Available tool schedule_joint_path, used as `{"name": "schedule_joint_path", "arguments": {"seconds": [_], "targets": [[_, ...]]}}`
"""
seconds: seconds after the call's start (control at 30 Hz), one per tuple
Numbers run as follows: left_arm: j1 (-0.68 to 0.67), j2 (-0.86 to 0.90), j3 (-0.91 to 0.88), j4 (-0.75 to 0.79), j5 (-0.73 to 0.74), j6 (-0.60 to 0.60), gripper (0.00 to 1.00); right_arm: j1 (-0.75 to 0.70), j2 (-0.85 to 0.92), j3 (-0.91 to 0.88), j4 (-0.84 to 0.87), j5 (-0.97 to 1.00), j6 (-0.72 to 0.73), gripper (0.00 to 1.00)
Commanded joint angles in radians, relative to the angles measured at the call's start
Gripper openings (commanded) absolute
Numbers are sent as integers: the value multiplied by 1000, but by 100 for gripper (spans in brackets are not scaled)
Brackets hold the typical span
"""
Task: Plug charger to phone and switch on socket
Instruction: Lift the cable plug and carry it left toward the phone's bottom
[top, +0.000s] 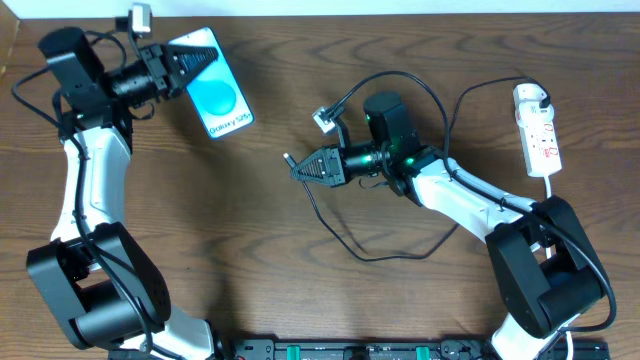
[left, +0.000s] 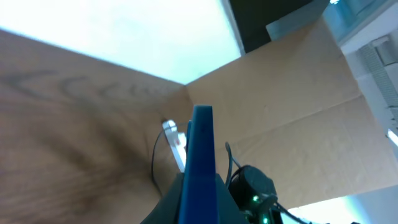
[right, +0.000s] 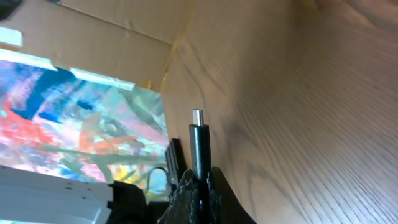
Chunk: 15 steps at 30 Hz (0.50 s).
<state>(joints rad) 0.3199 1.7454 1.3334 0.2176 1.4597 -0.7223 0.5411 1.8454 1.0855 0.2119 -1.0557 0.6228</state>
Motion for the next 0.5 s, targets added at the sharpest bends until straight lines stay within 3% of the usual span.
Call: {"name": "schedule_joint_path", "arguments": {"seconds": [0.0, 0.23, 0.47], "targets": [[4, 0, 9, 121, 2, -205, 7, -5, 11, 12, 56, -49, 69, 1], [4, 0, 9, 241, -71, -386, 7, -4, 11, 12, 223, -62, 149, 1], [-1, 0, 9, 241, -130, -439, 7, -5, 11, 12, 417, -62, 234, 1]]}}
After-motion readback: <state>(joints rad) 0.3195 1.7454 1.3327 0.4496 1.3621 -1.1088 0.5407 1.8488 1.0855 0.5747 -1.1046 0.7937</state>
